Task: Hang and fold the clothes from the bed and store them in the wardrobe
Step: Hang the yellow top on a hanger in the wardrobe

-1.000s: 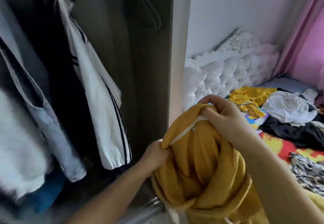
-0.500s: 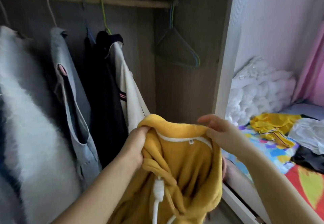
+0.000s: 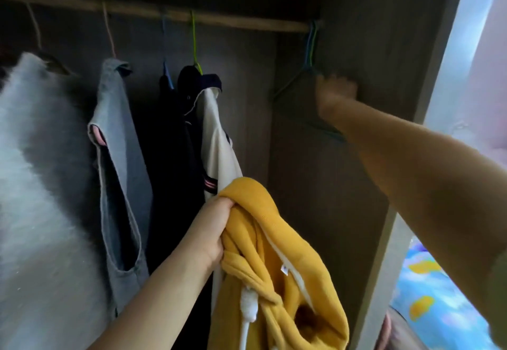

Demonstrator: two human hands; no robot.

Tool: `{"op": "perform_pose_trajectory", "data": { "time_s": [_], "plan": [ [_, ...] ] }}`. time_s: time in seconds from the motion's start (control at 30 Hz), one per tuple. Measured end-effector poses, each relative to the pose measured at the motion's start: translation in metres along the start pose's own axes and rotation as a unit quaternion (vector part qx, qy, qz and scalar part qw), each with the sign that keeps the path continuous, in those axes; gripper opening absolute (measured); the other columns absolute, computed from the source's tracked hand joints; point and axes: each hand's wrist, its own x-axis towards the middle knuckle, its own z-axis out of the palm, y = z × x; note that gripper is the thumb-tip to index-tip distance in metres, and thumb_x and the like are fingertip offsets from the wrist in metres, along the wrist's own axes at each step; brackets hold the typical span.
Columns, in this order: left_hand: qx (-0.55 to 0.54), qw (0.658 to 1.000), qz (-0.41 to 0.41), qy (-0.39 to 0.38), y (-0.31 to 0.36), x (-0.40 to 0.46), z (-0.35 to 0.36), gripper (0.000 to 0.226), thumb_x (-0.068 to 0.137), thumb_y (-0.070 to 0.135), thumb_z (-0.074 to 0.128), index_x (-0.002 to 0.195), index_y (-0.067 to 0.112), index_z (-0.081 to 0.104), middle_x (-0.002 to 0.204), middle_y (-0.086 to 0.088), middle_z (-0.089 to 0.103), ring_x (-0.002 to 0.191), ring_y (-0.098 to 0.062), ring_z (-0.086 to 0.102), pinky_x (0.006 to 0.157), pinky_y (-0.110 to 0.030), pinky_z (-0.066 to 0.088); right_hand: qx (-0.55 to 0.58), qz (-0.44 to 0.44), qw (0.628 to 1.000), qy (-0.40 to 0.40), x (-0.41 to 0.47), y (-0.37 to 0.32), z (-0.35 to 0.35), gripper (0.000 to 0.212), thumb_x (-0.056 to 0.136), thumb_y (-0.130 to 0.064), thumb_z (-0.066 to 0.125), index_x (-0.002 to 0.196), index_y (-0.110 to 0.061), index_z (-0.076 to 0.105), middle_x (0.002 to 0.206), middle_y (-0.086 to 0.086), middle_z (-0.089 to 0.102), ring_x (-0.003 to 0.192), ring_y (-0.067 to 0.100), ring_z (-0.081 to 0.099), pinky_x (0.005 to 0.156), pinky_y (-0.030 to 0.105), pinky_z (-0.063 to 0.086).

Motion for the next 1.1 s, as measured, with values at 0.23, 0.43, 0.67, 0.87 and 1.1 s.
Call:
{"op": "perform_pose_trajectory", "data": {
  "time_s": [0.23,0.43,0.67,0.87,1.1],
  "plan": [
    [-0.008,0.999,0.014,0.035,0.001,0.006,0.001,0.03,0.097,0.024,0.049,0.115,0.005,0.064,0.107,-0.025,0.067,0.1,-0.037,0.065,0.088,-0.048,0.052,0.056,0.005,0.998,0.036,0.015,0.001,0.005,0.031,0.098,-0.001,0.038,0.117,0.002,0.063,0.12,0.023,0.063,0.112,0.037,0.061,0.086,0.043,0.048],
    [0.008,0.998,-0.009,0.059,0.002,0.007,0.007,0.029,0.097,0.027,0.051,0.111,0.006,0.065,0.104,-0.023,0.067,0.098,-0.037,0.064,0.085,-0.048,0.053,0.341,0.056,0.932,0.107,-0.03,-0.011,0.021,0.025,0.1,-0.013,0.041,0.12,0.0,0.049,0.11,0.025,0.063,0.103,0.041,0.061,0.083,0.046,0.047],
    [0.023,0.995,-0.071,0.068,-0.019,-0.014,-0.021,0.018,0.094,0.018,0.054,0.092,0.008,0.069,0.089,-0.019,0.07,0.087,-0.033,0.066,0.078,-0.041,0.054,0.748,0.226,0.623,-0.024,-0.164,0.0,0.075,0.023,0.095,-0.04,0.058,0.083,-0.02,0.055,0.054,-0.004,0.047,0.037,0.005,0.042,0.038,0.017,0.03],
    [0.074,0.981,-0.126,0.127,-0.054,-0.041,-0.058,0.016,0.094,0.021,0.056,0.09,0.007,0.064,0.09,-0.015,0.066,0.083,-0.031,0.062,0.082,-0.042,0.051,0.839,0.232,0.489,-0.05,-0.254,0.028,0.027,0.046,0.1,-0.046,0.044,0.07,-0.018,0.065,0.039,-0.011,0.018,0.031,0.002,0.017,0.033,0.013,0.014],
    [0.126,0.967,-0.177,0.133,-0.071,-0.073,-0.074,0.038,0.092,0.031,0.056,0.122,0.009,0.06,0.119,-0.018,0.062,0.109,-0.035,0.057,0.1,-0.048,0.046,0.908,0.23,0.346,-0.047,-0.369,0.027,-0.039,0.063,0.098,-0.054,0.032,0.048,-0.02,0.052,0.052,-0.003,0.004,0.043,0.011,0.002,0.033,0.018,0.009]
  ]
}}
